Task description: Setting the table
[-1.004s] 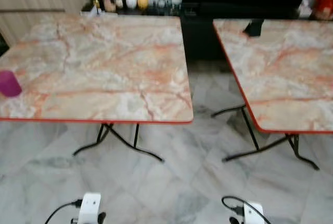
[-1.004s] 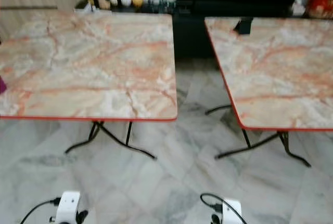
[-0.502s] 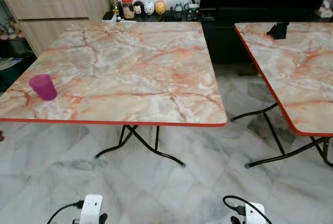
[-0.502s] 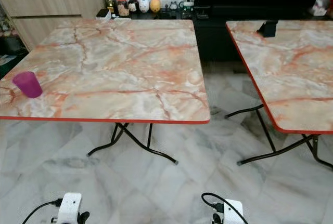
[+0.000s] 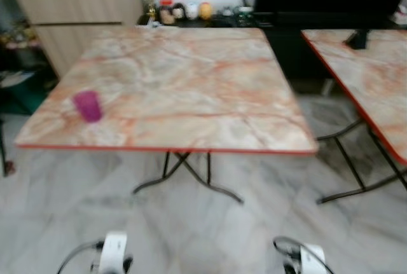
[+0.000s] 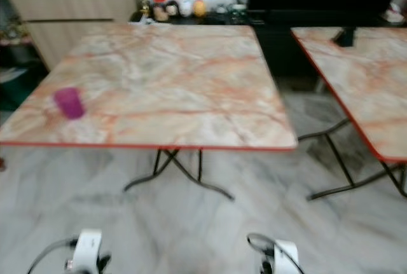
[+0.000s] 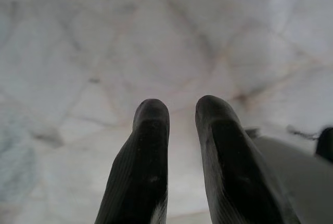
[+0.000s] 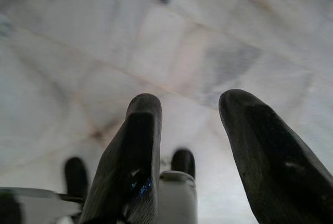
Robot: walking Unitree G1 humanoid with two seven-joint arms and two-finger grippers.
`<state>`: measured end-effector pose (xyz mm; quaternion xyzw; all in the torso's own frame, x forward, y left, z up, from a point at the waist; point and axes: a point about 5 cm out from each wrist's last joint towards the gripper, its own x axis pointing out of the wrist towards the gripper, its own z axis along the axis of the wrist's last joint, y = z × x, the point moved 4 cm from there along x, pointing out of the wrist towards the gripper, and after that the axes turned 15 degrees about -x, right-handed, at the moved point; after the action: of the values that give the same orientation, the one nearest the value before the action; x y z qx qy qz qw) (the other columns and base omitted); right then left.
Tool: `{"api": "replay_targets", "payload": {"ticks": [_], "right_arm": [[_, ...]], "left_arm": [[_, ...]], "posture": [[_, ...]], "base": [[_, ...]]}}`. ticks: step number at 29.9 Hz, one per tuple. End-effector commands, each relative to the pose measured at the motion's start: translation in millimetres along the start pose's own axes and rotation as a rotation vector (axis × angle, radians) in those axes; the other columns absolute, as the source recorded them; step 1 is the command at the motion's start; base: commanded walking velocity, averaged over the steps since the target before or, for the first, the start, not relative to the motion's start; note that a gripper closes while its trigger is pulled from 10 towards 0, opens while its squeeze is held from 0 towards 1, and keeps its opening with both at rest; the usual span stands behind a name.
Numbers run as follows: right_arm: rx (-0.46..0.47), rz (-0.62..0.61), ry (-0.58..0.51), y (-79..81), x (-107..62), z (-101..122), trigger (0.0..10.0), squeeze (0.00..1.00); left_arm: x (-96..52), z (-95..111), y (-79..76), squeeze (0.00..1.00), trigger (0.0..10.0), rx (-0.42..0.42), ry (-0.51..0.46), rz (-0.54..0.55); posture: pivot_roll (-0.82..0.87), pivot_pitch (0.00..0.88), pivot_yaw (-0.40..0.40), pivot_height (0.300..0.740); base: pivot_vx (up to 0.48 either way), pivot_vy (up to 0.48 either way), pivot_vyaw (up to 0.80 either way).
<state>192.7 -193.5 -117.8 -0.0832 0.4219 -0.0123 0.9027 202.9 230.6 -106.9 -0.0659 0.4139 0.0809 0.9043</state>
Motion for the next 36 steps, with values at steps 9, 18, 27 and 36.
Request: {"api": "replay_targets", "payload": {"ticks": [9,18,27,36], "right_arm": [[0.0,-0.027,0.012,-8.8,-1.2,-4.4,10.0,0.0],[-0.011,-0.023,0.016,-7.9,-1.5,-5.8,10.0,0.0],[-0.023,-0.011,0.008,-4.2,-0.9,-3.2,10.0,0.0],[-0.049,-0.001,-0.004,-1.7,-0.4,-0.4,10.0,0.0]], "left_arm": [[1.0,0.0,-4.2,0.0,10.0,0.006,0.006,-0.009],[0.5,-2.6,-5.1,0.0,10.0,0.006,0.012,-0.011],[0.6,-3.9,-7.1,0.0,10.0,0.005,0.014,-0.013],[0.6,-2.6,-6.3,0.0,10.0,0.007,0.009,-0.009]], "posture": [[0.06,0.0,-0.011,0.731],[0.06,0.0,-0.011,0.731],[0.06,0.0,-0.013,0.731],[0.06,0.0,-0.014,0.731]], "base": [[0.0,0.347,0.0],[0.0,0.346,0.0],[0.0,0.346,0.0],[0.0,0.228,0.0]]}}
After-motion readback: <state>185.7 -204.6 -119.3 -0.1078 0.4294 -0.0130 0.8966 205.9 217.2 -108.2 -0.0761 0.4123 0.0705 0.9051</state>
